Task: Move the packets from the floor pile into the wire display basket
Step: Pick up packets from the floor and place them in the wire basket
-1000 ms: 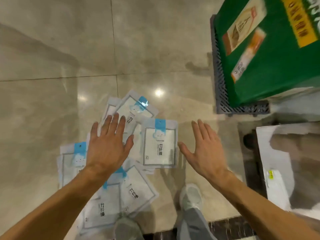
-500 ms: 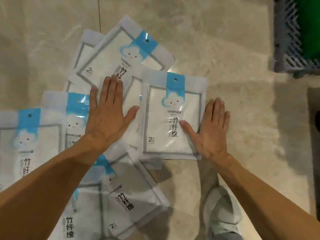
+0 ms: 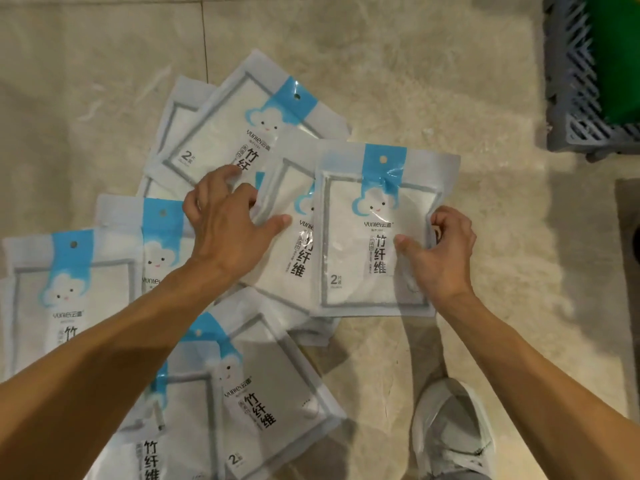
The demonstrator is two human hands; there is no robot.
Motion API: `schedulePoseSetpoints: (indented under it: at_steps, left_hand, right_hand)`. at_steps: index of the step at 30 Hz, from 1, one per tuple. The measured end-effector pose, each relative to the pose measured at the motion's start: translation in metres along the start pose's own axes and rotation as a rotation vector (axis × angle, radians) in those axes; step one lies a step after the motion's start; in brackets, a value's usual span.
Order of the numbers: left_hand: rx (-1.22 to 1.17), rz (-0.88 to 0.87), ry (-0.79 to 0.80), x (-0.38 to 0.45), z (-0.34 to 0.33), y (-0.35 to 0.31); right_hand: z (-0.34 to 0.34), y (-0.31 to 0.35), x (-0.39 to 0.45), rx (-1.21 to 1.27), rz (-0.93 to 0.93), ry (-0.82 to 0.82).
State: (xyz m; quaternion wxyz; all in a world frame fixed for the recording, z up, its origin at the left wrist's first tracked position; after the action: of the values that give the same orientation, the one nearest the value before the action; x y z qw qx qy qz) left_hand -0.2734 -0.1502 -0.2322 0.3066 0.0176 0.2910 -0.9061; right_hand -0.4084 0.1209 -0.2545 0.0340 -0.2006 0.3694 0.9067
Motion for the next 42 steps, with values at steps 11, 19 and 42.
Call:
schedulePoseSetpoints:
  at_steps: [11, 19, 42]
  left_hand:
    - [-0.67, 0.218, 0.054, -0.005, 0.066, -0.051]
    - [-0.989, 0.393, 0.042, -0.063, 0.191, -0.053]
    - [-1.28, 0.451, -0.533, -0.367, 0.773, -0.191]
  right_hand:
    - [0.088, 0.044, -0.012, 0.496, -0.263, 0.238]
    - [0.164, 0.159, -0.05, 0.535, -0.362, 0.393]
    - [0.385, 0.698, -0.399, 0.29, 0.059, 0.867]
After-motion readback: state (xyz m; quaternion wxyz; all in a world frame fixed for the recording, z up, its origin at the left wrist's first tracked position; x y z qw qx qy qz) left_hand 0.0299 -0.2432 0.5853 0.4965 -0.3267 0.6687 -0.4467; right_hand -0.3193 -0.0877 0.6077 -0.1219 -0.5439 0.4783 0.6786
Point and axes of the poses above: each hand's wrist, its own x-axis towards the middle knuckle, its own z-axis out of the back of the hand, y = z × x, the point moved 4 cm from there along x, towards the middle knuckle, and after that the axes turned 5 degrees about -z, right-handed, at the moved point
